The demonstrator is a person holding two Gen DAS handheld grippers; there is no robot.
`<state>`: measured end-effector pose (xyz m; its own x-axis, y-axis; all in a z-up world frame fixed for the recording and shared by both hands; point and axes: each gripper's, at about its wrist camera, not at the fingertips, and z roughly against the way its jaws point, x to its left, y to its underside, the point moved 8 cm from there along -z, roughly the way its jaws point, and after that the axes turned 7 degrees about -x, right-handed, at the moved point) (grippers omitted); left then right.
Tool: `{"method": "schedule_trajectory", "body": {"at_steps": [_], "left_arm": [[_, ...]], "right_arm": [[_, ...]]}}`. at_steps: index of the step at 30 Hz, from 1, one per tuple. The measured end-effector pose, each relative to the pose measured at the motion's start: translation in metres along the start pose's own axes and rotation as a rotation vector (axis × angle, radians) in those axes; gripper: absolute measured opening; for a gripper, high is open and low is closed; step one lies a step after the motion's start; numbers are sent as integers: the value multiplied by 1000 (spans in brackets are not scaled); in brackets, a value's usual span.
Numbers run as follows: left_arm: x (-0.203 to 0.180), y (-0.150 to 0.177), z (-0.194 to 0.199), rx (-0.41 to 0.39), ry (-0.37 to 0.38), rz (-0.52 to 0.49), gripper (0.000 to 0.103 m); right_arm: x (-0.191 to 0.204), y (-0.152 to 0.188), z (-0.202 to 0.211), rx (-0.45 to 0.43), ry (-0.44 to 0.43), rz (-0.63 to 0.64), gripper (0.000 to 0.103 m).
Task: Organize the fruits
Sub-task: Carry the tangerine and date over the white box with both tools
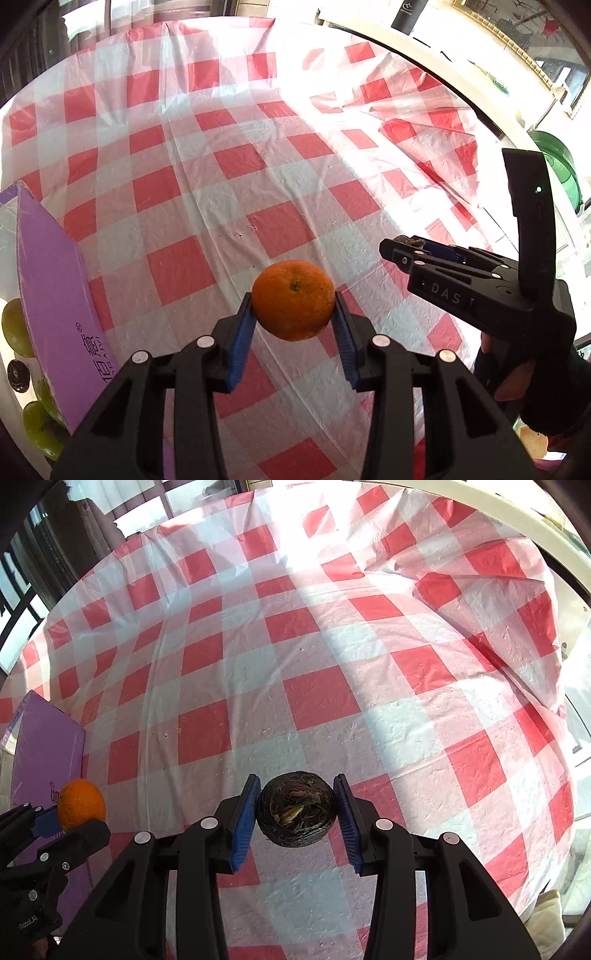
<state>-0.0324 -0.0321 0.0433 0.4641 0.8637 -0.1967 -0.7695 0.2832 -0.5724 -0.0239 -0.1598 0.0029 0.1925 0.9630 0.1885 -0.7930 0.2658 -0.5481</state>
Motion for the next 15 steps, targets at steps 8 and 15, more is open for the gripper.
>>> {"method": "schedule_trajectory", "body": {"at_steps": [8, 15], "left_arm": [[10, -30, 68, -166, 41, -47, 41], [63, -22, 115, -244, -24, -16, 41]], "right_arm": [[49, -1, 33, -52, -40, 20, 41], [111, -8, 47, -83, -114, 71, 41]]}}
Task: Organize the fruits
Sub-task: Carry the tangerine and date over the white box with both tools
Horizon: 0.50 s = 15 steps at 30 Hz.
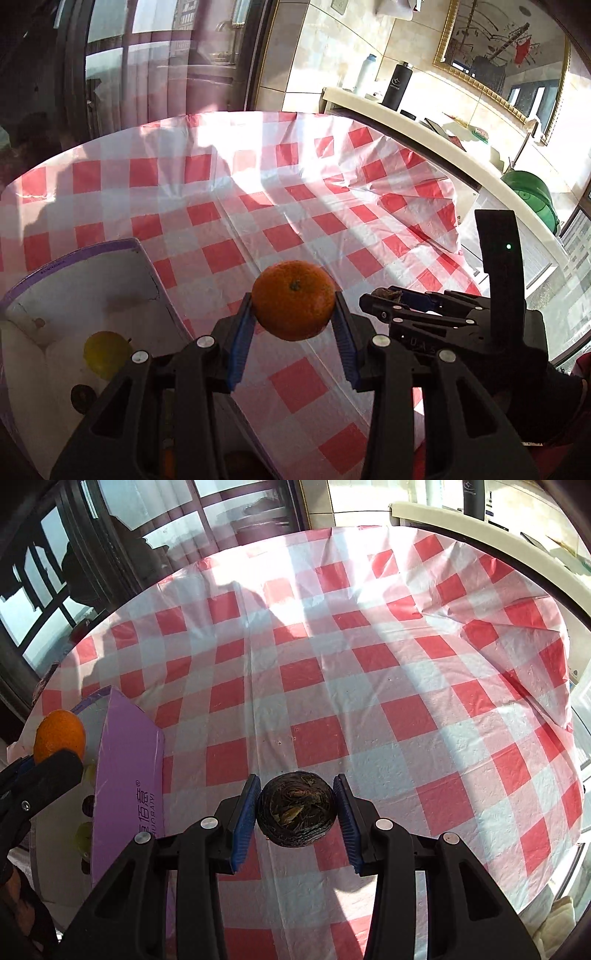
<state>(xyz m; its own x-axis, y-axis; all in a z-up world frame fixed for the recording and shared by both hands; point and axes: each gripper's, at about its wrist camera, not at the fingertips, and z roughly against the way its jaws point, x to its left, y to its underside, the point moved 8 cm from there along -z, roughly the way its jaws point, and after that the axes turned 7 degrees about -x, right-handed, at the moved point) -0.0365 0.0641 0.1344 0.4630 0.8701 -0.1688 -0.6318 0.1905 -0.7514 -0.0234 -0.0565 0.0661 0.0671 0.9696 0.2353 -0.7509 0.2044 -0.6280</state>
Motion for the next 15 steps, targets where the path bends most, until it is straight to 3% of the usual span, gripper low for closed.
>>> {"method": "schedule_trajectory", "body": {"at_steps": [9, 15], "left_arm": [[113, 14, 50, -48, -164, 196, 41], [179, 52, 68, 6, -277, 351, 41]], "right_arm": [[108, -25, 7, -60, -142, 197, 41], [175, -27, -2, -23, -226, 301, 41]]}}
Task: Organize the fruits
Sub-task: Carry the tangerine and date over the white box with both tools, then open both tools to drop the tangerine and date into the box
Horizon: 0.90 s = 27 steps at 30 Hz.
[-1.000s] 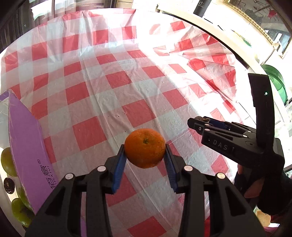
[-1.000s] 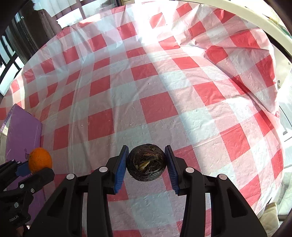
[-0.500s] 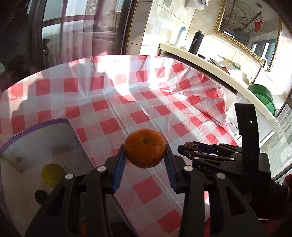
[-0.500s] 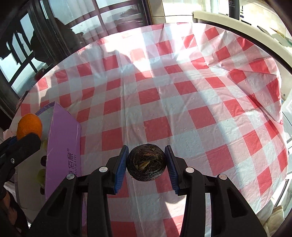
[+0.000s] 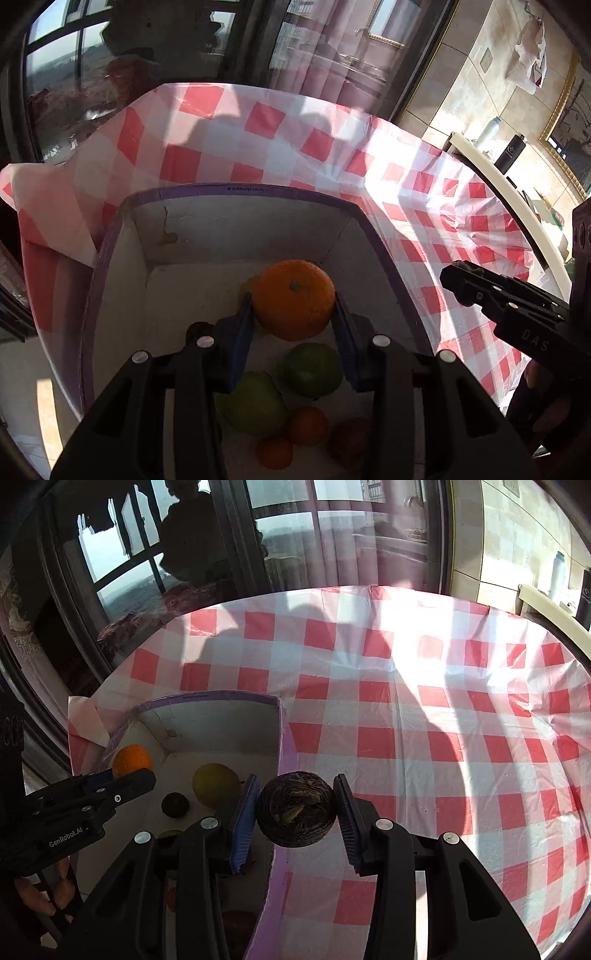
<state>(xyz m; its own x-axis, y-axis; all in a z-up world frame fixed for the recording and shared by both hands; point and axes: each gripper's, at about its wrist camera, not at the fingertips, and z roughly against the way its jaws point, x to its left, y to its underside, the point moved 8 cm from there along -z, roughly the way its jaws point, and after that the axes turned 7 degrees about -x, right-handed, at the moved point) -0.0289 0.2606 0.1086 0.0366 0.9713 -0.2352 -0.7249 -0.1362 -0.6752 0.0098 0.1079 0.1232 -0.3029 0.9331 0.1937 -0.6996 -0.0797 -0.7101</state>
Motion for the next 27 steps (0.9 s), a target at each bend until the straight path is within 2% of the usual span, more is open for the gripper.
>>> {"method": "schedule_trajectory", "body": {"at_steps": [6, 9, 12, 15, 18, 22, 27], "left_arm": [[46, 23, -7, 91, -136, 38, 41], [60, 35, -13, 151, -170, 43, 41], [62, 49, -22, 219, -173, 19, 41], [58, 55, -26, 249, -175, -26, 42], [63, 62, -31, 285, -191, -14, 42], [69, 67, -35, 321, -208, -2, 42], [74, 71, -34, 338, -209, 22, 43]], "right_arm": [[55, -12, -36, 83, -80, 92, 41], [78, 0, -61, 192, -79, 189, 41], [90, 22, -85, 306, -49, 282, 41], [94, 43, -101, 398, -20, 339, 41], [90, 54, -113, 449, 12, 366, 41], [74, 64, -125, 503, 67, 359, 41], [60, 75, -133, 543, 82, 331, 40]]}}
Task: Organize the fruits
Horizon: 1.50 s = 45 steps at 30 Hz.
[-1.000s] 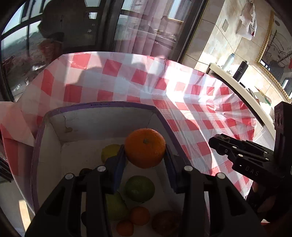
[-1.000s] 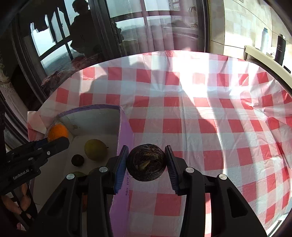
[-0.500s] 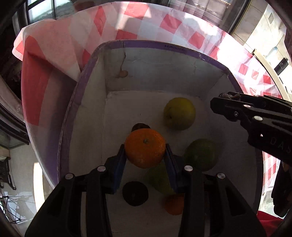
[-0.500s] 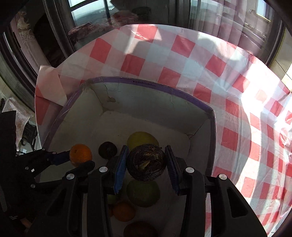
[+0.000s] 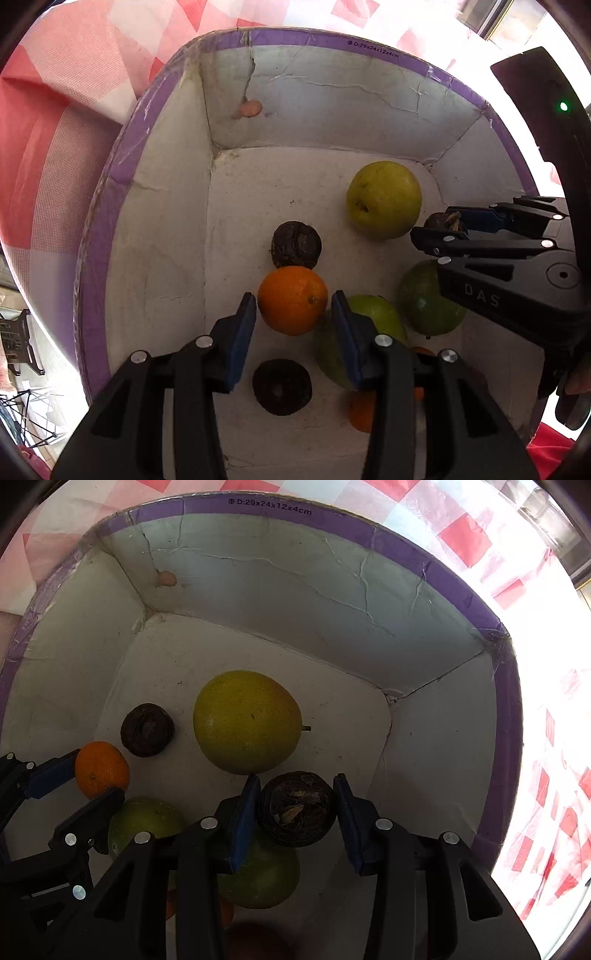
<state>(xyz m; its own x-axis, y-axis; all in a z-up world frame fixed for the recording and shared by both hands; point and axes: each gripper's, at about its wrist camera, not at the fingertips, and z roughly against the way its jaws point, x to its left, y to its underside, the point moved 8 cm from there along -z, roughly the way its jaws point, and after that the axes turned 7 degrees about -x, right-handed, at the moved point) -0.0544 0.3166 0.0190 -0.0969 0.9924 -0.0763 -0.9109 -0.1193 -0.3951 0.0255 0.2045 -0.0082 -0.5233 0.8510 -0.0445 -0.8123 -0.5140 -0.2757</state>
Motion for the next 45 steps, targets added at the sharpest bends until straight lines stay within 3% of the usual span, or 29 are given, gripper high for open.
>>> {"method": "schedule_trajectory", "body": {"at_steps": [10, 17, 22, 24, 29, 32, 35, 38, 42, 45], "left_arm": [[-6, -3, 1, 5, 10, 9, 50], [-12, -7, -10, -2, 54, 9, 61], [-25, -4, -3, -40, 91, -53, 73], [-33, -4, 4, -74, 77, -104, 78], [-49, -2, 22, -142, 19, -238, 93], [-38, -9, 36, -210, -105, -251, 101], [-20, -15, 50, -262, -174, -190, 101], [-9, -19, 60, -290, -119, -113, 101], [10, -20, 64, -281, -243, -61, 101], [13, -17, 63, -257, -186, -41, 101]], "right_arm": [[3, 2, 5, -36, -19, -8, 41], [13, 10, 30, -115, -57, 10, 61], [4, 25, 51, -170, -3, 31, 70], [-4, 34, 60, -188, 19, 30, 82], [-8, 48, 85, -253, 18, 60, 83], [-16, 40, 99, -285, 13, 40, 86], [-19, 40, 105, -296, -26, -15, 86], [-12, 40, 102, -306, -13, 8, 86], [3, 50, 101, -286, -31, 41, 86], [9, 57, 97, -268, -28, 56, 86]]}}
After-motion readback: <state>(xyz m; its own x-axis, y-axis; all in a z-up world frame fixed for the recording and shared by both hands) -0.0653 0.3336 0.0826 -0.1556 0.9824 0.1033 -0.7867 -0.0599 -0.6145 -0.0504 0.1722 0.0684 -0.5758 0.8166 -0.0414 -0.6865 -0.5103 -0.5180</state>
